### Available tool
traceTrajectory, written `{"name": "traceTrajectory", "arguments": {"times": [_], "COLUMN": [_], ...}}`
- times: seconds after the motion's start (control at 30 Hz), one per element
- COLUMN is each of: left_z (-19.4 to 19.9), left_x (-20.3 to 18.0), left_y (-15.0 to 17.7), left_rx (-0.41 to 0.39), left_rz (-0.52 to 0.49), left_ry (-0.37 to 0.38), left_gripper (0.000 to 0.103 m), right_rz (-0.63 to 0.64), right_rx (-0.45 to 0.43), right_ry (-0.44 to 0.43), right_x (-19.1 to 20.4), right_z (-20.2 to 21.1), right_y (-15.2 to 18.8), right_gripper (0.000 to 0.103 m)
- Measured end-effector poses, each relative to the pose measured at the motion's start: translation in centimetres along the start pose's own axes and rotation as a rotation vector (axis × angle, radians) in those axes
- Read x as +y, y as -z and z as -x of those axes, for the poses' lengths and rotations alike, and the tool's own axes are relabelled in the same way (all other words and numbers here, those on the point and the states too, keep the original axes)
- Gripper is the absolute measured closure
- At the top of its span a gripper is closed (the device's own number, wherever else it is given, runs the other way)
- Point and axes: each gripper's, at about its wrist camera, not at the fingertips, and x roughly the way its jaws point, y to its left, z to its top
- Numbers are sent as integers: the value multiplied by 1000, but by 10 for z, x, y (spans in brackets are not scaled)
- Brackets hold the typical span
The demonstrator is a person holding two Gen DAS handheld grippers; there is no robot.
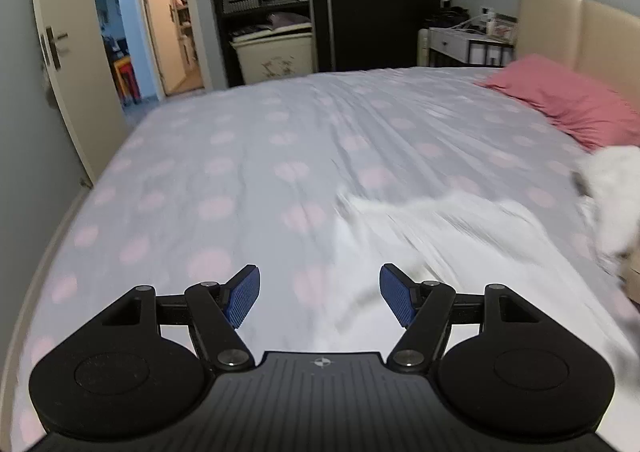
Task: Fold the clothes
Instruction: 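Open both grippers and release the garment flat on the bed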
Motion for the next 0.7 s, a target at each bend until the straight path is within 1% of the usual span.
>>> {"name": "traceTrajectory", "arguments": {"times": [0.13,0.23,0.33,0.43,0.53,0.57,0.63,0.67,0.7], "left_z": [50,80,101,112,114,113,109,107,105], "left_x": [-25,-54,-84,-119,-154,-165,-180,-188,-195], "left_y": [44,73,103,136,170,181,202,212,221], "left_rx": [36,70,95,139,182,200,224,234,248], "left_rz": [39,48,48,-26,-114,-139,-188,-213,-236], "left_ry": [105,200,280,334,381,400,439,460,464], "left_gripper": [38,38,37,37,37,37,37,37,37], "right_rz": [-84,-94,-99,-105,-51,-52,-70,-62,-52], "right_rx": [52,74,96,160,228,248,312,353,382], "right_ry": [-6,-26,-59,-112,-151,-168,-207,-219,-226], "right_x": [2,14,29,45,65,69,75,79,84], "right_z": [33,65,96,115,124,126,127,127,128], "right_y": [34,50,68,96,133,147,177,190,203], "right_gripper": [44,44,40,40,40,40,42,45,46]}}
